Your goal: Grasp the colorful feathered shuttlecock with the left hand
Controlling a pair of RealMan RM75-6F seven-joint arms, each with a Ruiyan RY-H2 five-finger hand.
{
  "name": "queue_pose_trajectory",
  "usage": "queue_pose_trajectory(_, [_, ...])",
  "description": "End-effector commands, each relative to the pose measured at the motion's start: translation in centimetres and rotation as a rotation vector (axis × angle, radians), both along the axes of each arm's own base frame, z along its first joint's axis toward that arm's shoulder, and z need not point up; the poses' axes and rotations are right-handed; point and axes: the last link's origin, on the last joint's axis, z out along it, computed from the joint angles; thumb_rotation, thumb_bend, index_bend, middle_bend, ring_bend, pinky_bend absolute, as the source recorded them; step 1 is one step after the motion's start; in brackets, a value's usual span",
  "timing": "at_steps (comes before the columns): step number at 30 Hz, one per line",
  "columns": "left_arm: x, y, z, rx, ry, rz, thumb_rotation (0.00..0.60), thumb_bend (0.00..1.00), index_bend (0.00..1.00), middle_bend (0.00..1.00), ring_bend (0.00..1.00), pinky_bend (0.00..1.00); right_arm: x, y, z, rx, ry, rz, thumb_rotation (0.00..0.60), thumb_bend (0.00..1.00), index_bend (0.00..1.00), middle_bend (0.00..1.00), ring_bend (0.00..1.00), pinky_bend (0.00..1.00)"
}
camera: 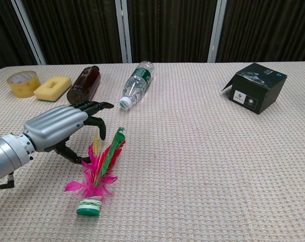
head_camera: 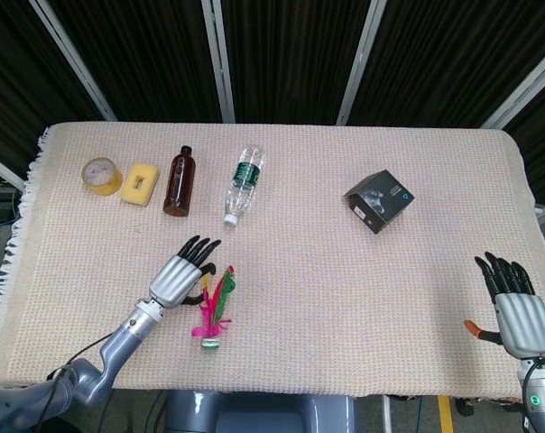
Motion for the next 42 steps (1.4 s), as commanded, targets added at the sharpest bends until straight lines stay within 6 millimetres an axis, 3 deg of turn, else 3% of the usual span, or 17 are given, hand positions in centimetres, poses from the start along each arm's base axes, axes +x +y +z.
queue_pose_trajectory(1, [0.0, 0.2, -0.3, -0.005, 0.008, 0.010, 0.565, 0.26, 0.46, 0.00, 0.00, 0.00, 0.0, 0.0, 0.0, 0.000, 0.001, 0.002, 0.600, 0.09, 0.00, 0.00, 0.00, 0.00])
queue_pose_trajectory(8, [0.5, 1.1, -1.3, -0.024, 0.009, 0.031, 0.564, 0.42, 0.55, 0.00, 0.00, 0.00, 0.0, -0.1, -0.2, 0.002, 0.007, 0.000, 0.600, 0.09, 0.00, 0.00, 0.00, 0.00])
queue_pose_trajectory(14, [1.4, 0.6, -0.9, 0.002, -0.022, -0.026, 0.566, 0.56, 0.70, 0.00, 0.00, 0.00, -0.1, -0.1, -0.1, -0.005, 0.004, -0.003, 0.600, 0.09, 0.00, 0.00, 0.00, 0.00])
queue_pose_trajectory(24, [4.4, -1.2, 1.0, 0.039, -0.132, -0.144, 0.564, 0.55, 0.70, 0.00, 0.00, 0.00, 0.2, 0.3, 0.0, -0.012, -0.003, 0.012, 0.600, 0.09, 0.00, 0.00, 0.00, 0.00])
queue_pose_trajectory(27, [6.1, -2.4, 1.3, 0.014, -0.194, -0.183, 0.567, 0.55, 0.69, 0.00, 0.00, 0.00, 0.2, 0.3, 0.2, -0.015, -0.005, 0.013, 0.600, 0.09, 0.00, 0.00, 0.00, 0.00])
queue_pose_trajectory(30, [8.1, -5.0, 1.8, -0.032, -0.240, -0.264, 0.570, 0.53, 0.68, 0.00, 0.00, 0.00, 0.1, 0.2, 0.4, -0.017, -0.013, 0.006, 0.600, 0.09, 0.00, 0.00, 0.00, 0.00])
queue_pose_trajectory(36, [8.9, -8.3, 2.8, -0.078, -0.226, -0.323, 0.563, 0.50, 0.66, 0.01, 0.00, 0.00, 0.1, 0.6, 1.0, -0.035, -0.027, 0.011, 0.600, 0.09, 0.00, 0.00, 0.00, 0.00])
queue_pose_trajectory(42, [8.7, -9.7, 3.5, -0.077, -0.182, -0.354, 0.565, 0.50, 0.66, 0.02, 0.00, 0.00, 0.2, 0.9, 1.3, -0.044, -0.034, 0.012, 0.600, 0.10, 0.00, 0.00, 0.00, 0.00])
